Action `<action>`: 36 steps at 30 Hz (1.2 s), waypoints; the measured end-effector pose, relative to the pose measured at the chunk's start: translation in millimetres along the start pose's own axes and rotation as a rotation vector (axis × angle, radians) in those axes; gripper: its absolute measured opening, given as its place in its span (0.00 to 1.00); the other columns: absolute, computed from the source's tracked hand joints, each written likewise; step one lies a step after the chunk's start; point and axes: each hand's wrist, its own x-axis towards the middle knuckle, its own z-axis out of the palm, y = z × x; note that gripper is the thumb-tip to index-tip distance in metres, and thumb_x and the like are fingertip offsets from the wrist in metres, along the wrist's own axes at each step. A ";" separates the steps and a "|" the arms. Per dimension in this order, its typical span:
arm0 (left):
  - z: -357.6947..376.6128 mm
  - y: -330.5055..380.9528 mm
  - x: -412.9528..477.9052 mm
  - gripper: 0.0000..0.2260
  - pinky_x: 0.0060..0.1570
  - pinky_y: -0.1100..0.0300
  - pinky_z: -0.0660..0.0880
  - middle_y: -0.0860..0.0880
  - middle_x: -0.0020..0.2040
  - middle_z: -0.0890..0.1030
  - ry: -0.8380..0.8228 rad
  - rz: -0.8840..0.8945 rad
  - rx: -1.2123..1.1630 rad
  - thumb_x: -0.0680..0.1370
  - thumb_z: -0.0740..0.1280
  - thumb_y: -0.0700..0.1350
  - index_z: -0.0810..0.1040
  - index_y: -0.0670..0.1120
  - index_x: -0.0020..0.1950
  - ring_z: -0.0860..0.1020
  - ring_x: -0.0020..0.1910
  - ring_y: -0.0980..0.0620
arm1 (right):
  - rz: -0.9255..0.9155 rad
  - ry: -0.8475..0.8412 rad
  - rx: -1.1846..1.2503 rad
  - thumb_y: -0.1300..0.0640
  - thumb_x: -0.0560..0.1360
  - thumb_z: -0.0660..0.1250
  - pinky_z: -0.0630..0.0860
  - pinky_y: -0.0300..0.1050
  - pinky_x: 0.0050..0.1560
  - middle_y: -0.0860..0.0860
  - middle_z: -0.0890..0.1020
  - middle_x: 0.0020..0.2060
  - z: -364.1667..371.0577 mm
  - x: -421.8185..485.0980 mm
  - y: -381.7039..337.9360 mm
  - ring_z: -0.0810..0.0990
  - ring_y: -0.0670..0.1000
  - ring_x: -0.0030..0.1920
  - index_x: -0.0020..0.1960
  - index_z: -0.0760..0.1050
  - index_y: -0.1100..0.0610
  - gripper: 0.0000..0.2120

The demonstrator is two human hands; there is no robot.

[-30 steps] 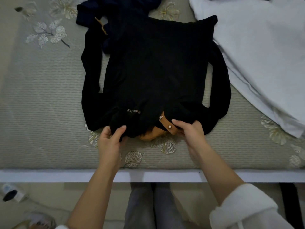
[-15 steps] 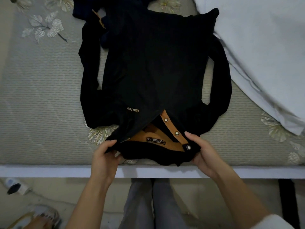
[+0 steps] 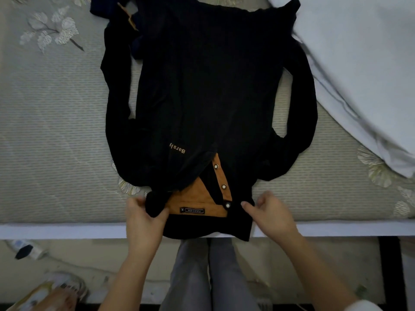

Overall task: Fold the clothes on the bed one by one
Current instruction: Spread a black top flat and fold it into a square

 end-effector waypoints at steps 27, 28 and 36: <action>-4.2 3.8 -18.2 0.19 0.66 0.44 0.60 0.54 0.72 0.66 -0.260 0.548 0.486 0.78 0.56 0.56 0.69 0.63 0.68 0.57 0.71 0.46 | -0.235 -0.021 -0.284 0.54 0.70 0.67 0.60 0.42 0.26 0.47 0.72 0.28 10.0 5.5 -48.5 0.73 0.50 0.31 0.33 0.64 0.51 0.13; -3.6 4.9 -18.7 0.19 0.68 0.43 0.54 0.56 0.74 0.63 -0.296 0.570 0.516 0.77 0.54 0.57 0.71 0.64 0.67 0.51 0.75 0.48 | -0.293 -0.061 -0.258 0.52 0.71 0.67 0.61 0.42 0.27 0.46 0.72 0.28 11.5 3.2 -50.7 0.72 0.48 0.31 0.34 0.65 0.50 0.12; 1.2 34.2 -5.0 0.21 0.68 0.49 0.44 0.60 0.51 0.77 -0.303 0.540 0.605 0.71 0.48 0.57 0.80 0.56 0.45 0.69 0.60 0.55 | -0.207 -0.309 0.335 0.61 0.76 0.66 0.74 0.32 0.36 0.46 0.83 0.35 -3.8 17.7 -49.1 0.79 0.39 0.35 0.49 0.80 0.51 0.07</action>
